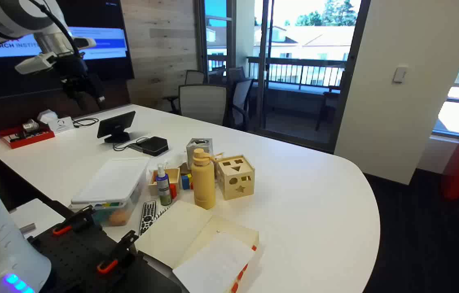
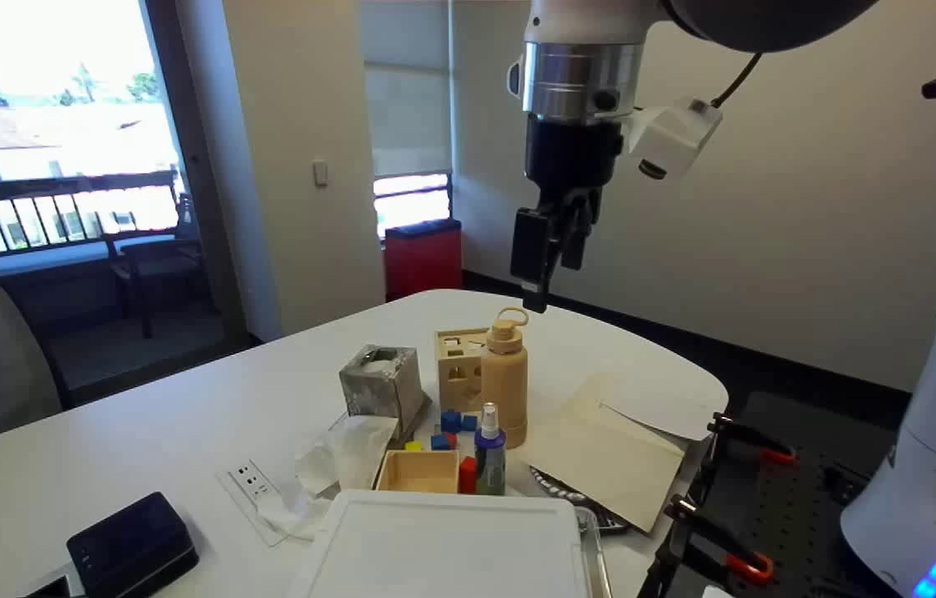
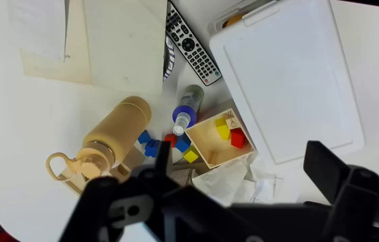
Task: Press a button on the remote
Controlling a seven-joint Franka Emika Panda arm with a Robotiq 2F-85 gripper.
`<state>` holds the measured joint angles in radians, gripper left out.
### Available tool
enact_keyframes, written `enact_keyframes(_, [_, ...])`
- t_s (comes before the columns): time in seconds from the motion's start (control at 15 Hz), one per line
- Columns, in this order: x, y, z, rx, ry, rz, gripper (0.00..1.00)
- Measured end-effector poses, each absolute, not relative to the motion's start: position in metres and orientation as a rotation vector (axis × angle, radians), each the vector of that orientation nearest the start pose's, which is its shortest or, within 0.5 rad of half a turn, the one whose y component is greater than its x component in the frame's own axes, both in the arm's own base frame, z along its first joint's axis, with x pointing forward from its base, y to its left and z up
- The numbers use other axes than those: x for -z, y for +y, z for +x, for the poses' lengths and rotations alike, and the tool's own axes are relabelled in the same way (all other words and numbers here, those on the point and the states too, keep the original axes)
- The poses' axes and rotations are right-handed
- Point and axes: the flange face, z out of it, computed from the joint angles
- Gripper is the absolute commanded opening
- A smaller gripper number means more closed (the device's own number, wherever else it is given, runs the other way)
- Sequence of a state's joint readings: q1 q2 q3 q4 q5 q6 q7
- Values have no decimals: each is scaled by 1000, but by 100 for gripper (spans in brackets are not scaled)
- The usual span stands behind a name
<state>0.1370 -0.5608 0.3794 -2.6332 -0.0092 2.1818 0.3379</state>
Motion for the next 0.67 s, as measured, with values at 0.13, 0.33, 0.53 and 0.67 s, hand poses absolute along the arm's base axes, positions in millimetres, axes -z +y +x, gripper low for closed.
enact_keyframes(0.13, [-421,185,333,248,-226,-3284,100])
enact_keyframes(0.33, [-418,182,337,246,-165,-3278,100])
enact_keyframes(0.53, [-403,165,359,252,80,-3246,100])
enact_keyframes(0.67, [-387,148,377,250,260,-3210,100])
